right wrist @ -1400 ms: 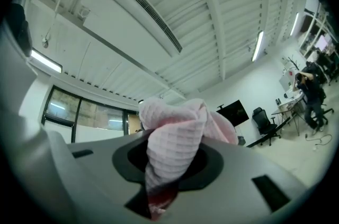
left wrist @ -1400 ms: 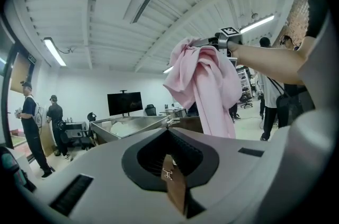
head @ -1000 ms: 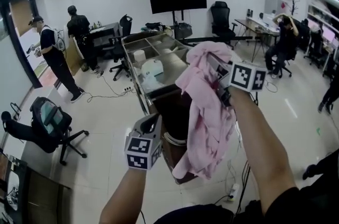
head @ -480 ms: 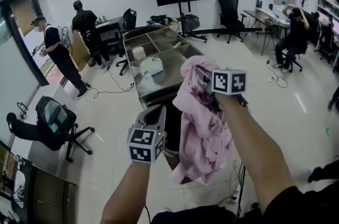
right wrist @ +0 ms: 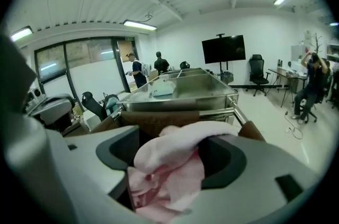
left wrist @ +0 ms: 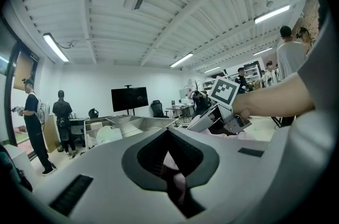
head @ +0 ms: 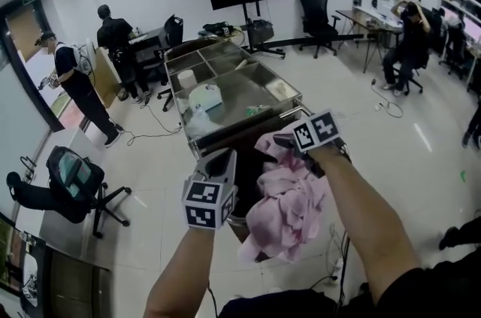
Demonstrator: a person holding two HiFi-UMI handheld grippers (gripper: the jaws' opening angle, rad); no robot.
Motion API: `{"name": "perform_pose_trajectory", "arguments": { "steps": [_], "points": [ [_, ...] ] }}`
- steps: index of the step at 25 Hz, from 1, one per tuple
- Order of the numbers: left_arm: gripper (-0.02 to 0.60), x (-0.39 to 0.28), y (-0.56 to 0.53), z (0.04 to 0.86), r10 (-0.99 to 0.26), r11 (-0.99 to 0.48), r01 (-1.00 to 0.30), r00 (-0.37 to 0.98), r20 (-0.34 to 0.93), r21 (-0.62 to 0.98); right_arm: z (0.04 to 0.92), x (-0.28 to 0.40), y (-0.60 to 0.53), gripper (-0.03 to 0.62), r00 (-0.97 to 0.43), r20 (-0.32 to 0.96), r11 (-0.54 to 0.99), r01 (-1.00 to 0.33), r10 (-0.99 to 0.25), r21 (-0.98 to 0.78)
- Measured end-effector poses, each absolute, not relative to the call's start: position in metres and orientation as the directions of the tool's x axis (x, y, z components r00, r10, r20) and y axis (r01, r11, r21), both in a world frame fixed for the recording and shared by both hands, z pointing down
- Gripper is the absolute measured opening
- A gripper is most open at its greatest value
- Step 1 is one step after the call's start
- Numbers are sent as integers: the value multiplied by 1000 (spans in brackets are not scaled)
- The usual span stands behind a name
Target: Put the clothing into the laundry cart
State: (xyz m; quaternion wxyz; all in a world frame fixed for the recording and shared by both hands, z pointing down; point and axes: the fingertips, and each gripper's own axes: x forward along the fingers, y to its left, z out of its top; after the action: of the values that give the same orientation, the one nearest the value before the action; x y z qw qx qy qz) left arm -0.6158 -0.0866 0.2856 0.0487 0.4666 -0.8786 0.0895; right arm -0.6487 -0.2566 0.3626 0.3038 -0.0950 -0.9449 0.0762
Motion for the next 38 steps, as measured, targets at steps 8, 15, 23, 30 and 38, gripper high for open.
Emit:
{"name": "perform_pose_trajectory", "arguments": {
  "steps": [8, 15, 23, 30, 38],
  "points": [
    [0, -605, -106, 286, -838, 513, -853, -522, 158, -100, 341, -624, -263, 374, -819, 517, 959, 133, 248, -249],
    [0, -592, -111, 290, -847, 501, -862, -507, 163, -80, 312, -601, -264, 341, -877, 429, 964, 122, 217, -237],
    [0, -565, -101, 289, -868, 465, -883, -470, 162, -72, 277, -557, -240, 121, -933, 315, 971, 111, 175, -212],
    [0, -529, -66, 293, -903, 386, -919, -395, 169, -84, 272, -504, -202, 3, -965, 234, 974, 67, 118, -214],
    [0, -505, -21, 304, -927, 329, -942, -337, 164, -70, 282, -434, -166, 3, -982, 190, 978, -40, 0, -204]
  ]
}}
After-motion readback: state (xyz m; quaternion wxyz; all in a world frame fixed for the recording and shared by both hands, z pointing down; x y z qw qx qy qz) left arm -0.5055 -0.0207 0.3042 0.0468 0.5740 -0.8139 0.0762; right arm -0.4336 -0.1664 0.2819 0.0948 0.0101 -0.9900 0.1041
